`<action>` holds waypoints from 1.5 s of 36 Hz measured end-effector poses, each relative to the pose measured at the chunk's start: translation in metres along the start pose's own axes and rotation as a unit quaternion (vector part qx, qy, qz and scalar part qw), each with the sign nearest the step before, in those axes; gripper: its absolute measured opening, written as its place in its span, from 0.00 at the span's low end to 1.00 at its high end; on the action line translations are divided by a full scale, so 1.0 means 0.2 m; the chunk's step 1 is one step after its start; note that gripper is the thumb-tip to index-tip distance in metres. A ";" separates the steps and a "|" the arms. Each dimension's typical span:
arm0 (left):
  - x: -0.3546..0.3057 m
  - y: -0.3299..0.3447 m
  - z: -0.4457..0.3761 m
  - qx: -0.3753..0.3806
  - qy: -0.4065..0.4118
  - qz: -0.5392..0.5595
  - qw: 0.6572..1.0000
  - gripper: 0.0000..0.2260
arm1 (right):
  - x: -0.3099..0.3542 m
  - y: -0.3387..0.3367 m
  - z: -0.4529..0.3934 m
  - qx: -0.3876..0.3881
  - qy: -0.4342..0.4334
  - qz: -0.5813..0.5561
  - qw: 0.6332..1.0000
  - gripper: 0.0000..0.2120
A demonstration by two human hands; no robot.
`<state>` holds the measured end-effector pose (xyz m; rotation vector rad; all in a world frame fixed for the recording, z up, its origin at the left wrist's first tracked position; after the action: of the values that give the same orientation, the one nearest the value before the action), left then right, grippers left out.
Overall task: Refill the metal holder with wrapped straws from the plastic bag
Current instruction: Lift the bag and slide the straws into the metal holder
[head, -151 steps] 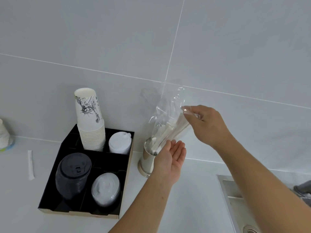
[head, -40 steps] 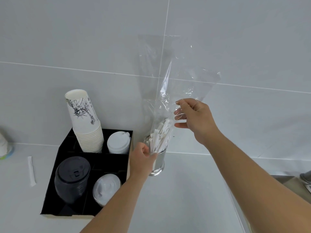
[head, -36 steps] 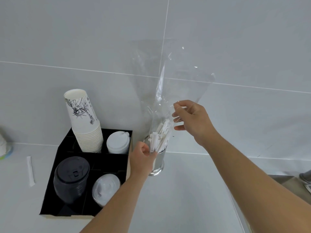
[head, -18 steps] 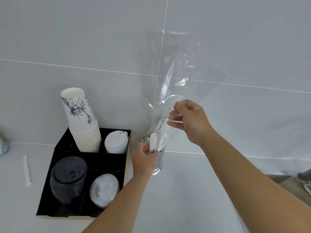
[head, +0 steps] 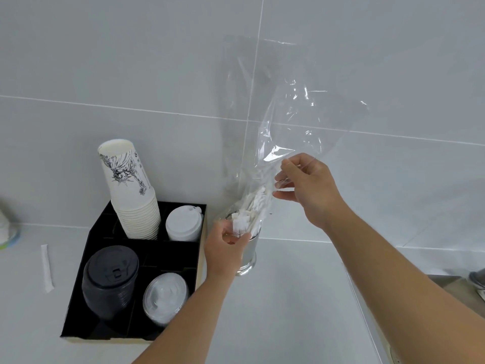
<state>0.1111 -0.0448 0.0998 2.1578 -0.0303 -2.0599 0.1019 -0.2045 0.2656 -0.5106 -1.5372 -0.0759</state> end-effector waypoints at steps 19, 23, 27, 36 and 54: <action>0.05 0.06 -0.01 -0.003 0.002 -0.035 0.999 0.17 | 0.13 -0.06 0.02 -0.012 -0.024 -0.033 0.999 0.08; 0.04 0.04 0.01 -0.007 0.001 -0.022 1.000 0.16 | 0.15 -0.08 0.02 -0.014 -0.029 -0.029 0.999 0.08; 0.02 0.03 0.03 -0.008 -0.001 -0.014 1.000 0.16 | 0.18 -0.08 0.04 -0.014 -0.036 -0.028 0.999 0.08; 0.01 0.01 0.04 -0.010 -0.015 0.003 1.000 0.15 | 0.21 -0.09 0.07 -0.016 -0.047 -0.026 0.998 0.09; -0.06 0.02 0.02 0.000 0.071 -0.092 0.993 0.20 | 0.21 -0.14 0.09 -0.029 -0.042 -0.034 0.998 0.09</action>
<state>0.1061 -0.0474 0.1129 2.3820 0.1913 -1.9907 0.0763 -0.2118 0.3133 -0.5120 -1.6378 -0.1537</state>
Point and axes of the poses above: each hand's wrist, its own z-axis away from the middle knuckle, its own y-axis out of the palm, x = y × z, the point moved 2 cm from there along -z, towards the middle knuckle, and after that the axes turned 13 degrees about z, right-handed, at the moved point
